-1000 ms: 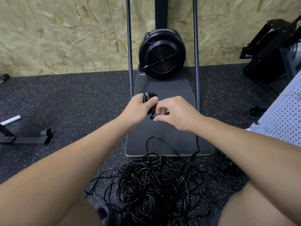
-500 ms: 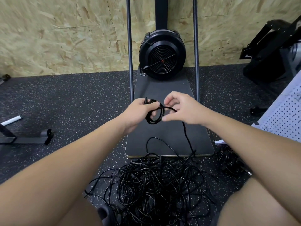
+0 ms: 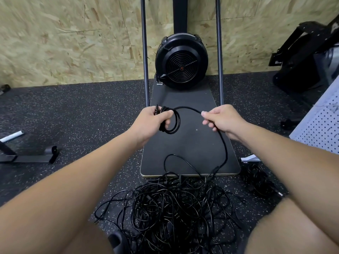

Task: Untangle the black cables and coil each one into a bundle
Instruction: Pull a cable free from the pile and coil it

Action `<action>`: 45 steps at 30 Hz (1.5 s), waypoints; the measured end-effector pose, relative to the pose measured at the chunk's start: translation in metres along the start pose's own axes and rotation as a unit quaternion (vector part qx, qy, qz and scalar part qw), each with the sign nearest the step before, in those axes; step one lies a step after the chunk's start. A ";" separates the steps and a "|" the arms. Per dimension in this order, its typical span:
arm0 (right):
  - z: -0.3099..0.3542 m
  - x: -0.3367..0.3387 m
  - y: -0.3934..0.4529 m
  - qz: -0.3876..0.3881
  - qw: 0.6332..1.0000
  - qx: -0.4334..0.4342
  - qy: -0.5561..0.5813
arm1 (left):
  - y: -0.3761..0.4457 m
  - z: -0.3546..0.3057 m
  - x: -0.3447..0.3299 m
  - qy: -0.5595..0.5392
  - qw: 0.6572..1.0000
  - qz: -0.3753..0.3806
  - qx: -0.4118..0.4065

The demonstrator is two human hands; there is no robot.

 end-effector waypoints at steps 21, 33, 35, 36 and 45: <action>-0.009 -0.018 -0.008 0.017 1.000 -0.016 -0.005 | 0.017 0.020 0.044 -0.150 0.976 -0.145 0.062; -0.006 -0.082 -0.033 0.305 0.862 0.127 -0.384 | 0.007 0.006 0.014 -0.064 0.991 -0.113 -0.003; 0.007 -0.101 -0.045 0.343 0.845 0.183 -0.368 | 0.007 0.006 0.010 -0.049 0.994 -0.097 -0.001; 0.016 -0.108 -0.050 0.351 0.837 0.209 -0.363 | 0.005 0.006 0.007 -0.032 0.996 -0.089 -0.004; 0.074 -0.082 -0.042 0.160 0.909 0.314 -0.222 | -0.003 0.008 -0.008 0.139 0.990 -0.024 -0.017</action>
Point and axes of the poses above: each hand's wrist, its own y-axis towards the middle knuckle, its own x-axis out of the back of the hand, z = x × y, the point moved 7 cm from there along y, towards the middle knuckle, and after that the axes turned 14 degrees about x, right-handed, at the moved point
